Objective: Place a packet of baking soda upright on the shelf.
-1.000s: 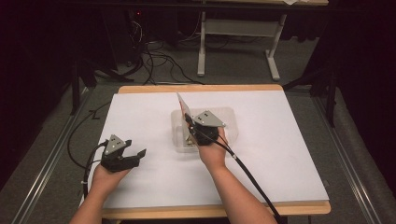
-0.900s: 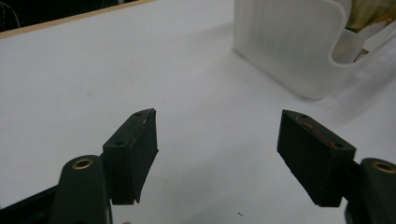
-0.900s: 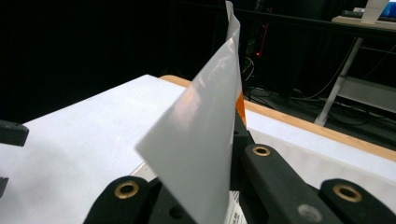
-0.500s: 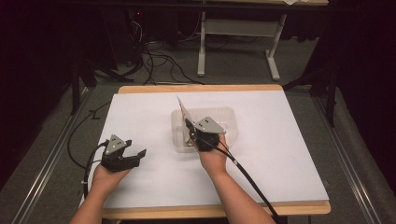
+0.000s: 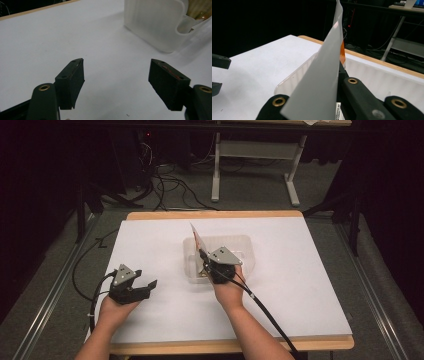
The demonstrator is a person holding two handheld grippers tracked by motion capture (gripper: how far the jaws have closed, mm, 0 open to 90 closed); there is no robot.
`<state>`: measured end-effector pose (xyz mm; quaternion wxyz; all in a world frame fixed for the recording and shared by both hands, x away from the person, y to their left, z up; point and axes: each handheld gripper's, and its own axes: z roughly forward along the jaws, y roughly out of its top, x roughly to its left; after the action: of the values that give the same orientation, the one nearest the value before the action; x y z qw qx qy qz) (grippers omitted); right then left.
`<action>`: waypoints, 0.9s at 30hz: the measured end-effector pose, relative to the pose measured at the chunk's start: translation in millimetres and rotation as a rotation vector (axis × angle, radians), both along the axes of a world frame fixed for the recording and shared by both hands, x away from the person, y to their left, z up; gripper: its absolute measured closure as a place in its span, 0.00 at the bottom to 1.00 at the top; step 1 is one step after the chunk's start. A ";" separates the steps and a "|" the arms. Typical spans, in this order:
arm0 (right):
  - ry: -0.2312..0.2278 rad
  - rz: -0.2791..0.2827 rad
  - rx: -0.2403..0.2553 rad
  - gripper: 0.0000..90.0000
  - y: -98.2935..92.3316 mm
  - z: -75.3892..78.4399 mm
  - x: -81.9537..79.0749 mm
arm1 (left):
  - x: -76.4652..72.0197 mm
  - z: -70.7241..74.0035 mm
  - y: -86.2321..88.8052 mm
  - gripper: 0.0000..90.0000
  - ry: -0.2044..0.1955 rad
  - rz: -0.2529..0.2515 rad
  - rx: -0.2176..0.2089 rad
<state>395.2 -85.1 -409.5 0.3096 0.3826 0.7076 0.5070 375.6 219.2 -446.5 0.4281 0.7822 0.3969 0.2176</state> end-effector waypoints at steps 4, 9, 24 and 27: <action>0.020 0.003 0.001 0.98 -0.2 1.5 1.1 | -0.5 0.2 -0.5 0.32 0.000 -0.001 0.001; 0.033 0.013 -0.005 0.90 0.7 1.0 1.7 | -0.3 0.2 -0.2 0.32 0.001 -0.001 0.003; 0.078 0.027 0.000 0.52 3.8 7.7 7.7 | -0.4 0.7 0.6 0.32 -0.001 -0.001 0.001; 0.089 0.026 0.001 0.48 3.9 9.5 8.7 | -0.2 0.7 1.0 0.32 -0.002 0.001 0.000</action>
<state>403.9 -81.1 -400.0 0.2712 0.3957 0.7252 0.4939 375.4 220.3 -445.8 0.4285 0.7817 0.3970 0.2183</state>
